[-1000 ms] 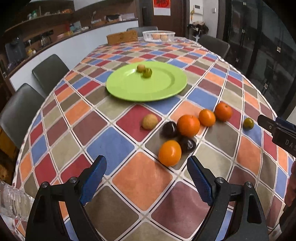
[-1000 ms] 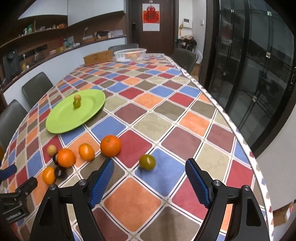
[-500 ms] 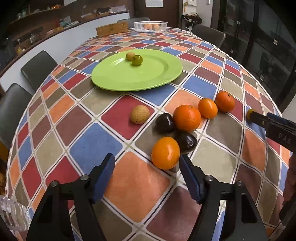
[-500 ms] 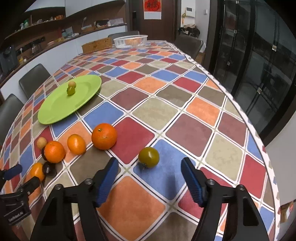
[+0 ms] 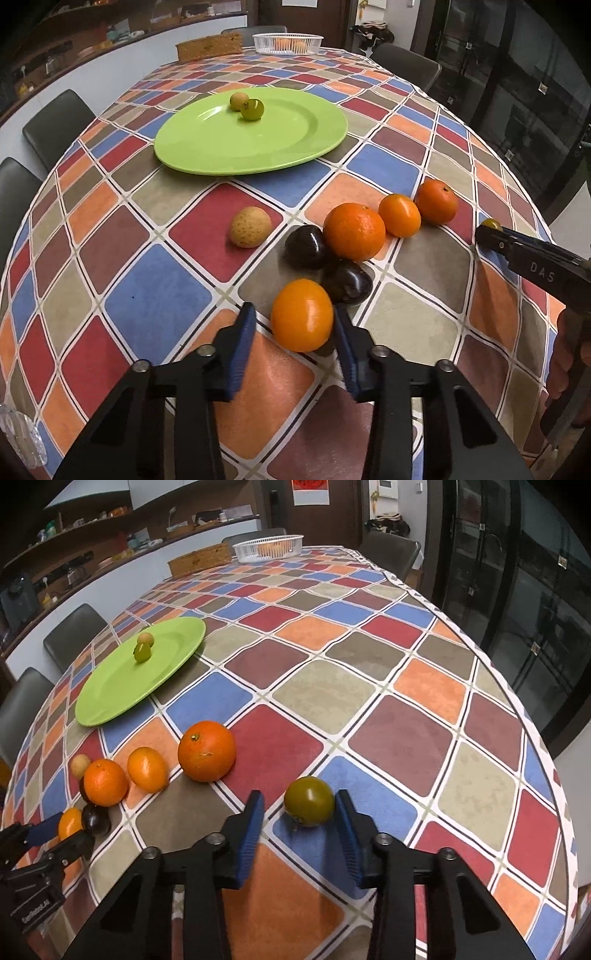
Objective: Organize fruits
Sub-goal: 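Grasp a small mandarin with the left tool while the right tool grasps another green tomato, then lower both held fruits onto the green plate and open both tools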
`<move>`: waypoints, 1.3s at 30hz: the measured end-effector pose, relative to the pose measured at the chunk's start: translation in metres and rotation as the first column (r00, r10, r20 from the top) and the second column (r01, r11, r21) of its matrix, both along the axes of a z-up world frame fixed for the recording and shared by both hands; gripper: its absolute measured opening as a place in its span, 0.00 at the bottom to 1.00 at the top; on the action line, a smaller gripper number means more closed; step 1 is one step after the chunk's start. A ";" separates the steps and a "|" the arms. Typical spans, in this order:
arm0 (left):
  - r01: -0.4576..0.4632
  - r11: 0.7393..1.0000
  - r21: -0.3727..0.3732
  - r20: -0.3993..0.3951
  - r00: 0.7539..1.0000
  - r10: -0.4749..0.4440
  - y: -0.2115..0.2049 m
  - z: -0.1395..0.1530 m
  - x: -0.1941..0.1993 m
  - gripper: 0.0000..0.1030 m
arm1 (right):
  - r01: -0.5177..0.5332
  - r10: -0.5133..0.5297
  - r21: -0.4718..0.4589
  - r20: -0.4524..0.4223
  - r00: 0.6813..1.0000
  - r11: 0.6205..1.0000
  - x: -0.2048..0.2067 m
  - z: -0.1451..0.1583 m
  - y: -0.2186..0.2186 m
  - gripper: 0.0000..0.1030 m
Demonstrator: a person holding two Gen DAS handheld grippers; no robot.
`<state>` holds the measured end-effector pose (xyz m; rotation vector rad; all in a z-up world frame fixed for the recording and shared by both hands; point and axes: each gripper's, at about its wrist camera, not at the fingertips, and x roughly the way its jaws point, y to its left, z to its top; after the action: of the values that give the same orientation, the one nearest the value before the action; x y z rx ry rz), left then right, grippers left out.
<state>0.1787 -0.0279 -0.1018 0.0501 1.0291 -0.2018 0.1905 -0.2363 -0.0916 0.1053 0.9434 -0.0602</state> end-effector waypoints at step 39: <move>0.042 0.995 -0.096 0.266 0.964 -0.015 0.017 0.100 -0.012 0.30 | -0.325 0.306 0.070 0.198 0.931 0.943 -0.021 0.087 0.067 0.27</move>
<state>0.1672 -0.0112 -0.0016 0.0002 0.7505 -0.2651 0.1697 -0.1693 -0.0043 0.0508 0.7676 0.2927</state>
